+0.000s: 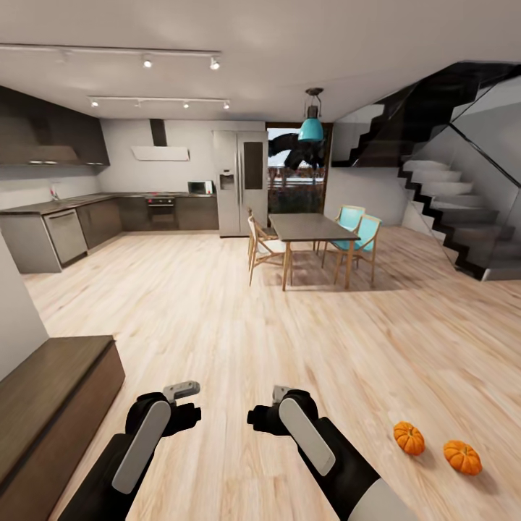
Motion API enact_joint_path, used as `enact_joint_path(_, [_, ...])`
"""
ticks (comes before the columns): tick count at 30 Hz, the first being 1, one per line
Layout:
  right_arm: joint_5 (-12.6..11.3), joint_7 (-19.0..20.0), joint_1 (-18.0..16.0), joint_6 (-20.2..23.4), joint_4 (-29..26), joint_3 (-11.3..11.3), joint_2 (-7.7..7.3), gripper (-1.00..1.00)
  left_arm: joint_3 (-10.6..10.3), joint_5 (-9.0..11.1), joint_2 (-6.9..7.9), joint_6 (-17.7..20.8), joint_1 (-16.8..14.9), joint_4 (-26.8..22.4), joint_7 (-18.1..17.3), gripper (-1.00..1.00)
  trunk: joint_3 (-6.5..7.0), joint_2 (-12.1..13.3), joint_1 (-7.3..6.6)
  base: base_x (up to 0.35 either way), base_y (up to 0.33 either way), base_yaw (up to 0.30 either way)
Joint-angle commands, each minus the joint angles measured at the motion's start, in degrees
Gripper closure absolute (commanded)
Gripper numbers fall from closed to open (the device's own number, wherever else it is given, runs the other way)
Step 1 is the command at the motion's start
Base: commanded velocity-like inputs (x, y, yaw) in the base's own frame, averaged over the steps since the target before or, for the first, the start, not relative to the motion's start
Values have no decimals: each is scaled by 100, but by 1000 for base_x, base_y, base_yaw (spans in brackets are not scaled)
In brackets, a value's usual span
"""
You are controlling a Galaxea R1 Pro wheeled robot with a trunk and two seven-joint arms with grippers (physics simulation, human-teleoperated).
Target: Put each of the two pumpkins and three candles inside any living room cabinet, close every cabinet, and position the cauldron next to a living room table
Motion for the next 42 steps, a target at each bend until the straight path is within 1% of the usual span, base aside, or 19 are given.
enact_joint_path(1, [-54, -57, -6, 2, -6, 8, -2, -100, -7, 50, 3, 12, -5, -5, 56, -100, -7, -4, 4, 325, 0, 0])
enact_joint_path(8, [-54, -57, -6, 2, 9, 2, -4, -100, 1, 47, 4, 12, -5, -5, 47, -100, -15, -4, 4, 324, 0, 0])
enact_joint_path(19, [-56, -62, -6, 21, 72, -1, -7, -100, 11, 35, 11, 12, -5, 7, 47, -100, -111, -4, 4, 308, 0, 0])
enact_joint_path(21, [-53, -64, -6, 20, 74, -1, -19, -100, 11, 35, 11, 12, -5, 28, 47, -100, -130, -4, 4, 304, 0, 0])
enact_joint_path(24, [-47, -74, -6, 20, 87, -1, -90, -100, 17, 34, 11, 10, -5, 82, 47, -100, -158, -4, 4, 304, 0, 0])
enact_joint_path(28, [-46, -97, -6, 20, 100, -1, -145, -100, 19, 26, 13, 5, -8, 236, 47, -100, -196, -4, 4, 314, 0, 0])
enact_joint_path(30, [-45, -128, -6, 20, 102, -7, -162, -100, 69, 23, 60, 4, -17, 346, 37, -100, -215, -4, 4, 326, 0, 0])
enact_joint_path(33, [-47, -147, -6, 14, 102, -3, -215, -100, 217, 35, 224, 3, -22, 397, 13, -100, -243, -4, 4, 331, 0, 0])
enact_joint_path(34, [-48, -147, -6, 13, 100, -2, -219, -100, 232, 37, 244, 3, -22, 399, 11, -100, -251, -4, 4, 332, 0, 0])
enact_joint_path(35, [-51, -146, -6, 12, 95, -1, -227, -100, 275, 40, 299, 3, -22, 404, 7, -100, -256, -4, 4, 333, 0, 0])
enact_joint_path(38, [-53, -147, -6, 11, 87, 5, -231, -100, 335, 49, 346, 3, -23, 412, 4, -100, -262, -4, 4, 333, 0, 0])
enact_joint_path(42, [-50, -142, -6, 11, 83, 8, -232, -100, 365, 63, 360, 3, -23, 416, 3, -100, -264, -4, 4, 333, 0, 0])
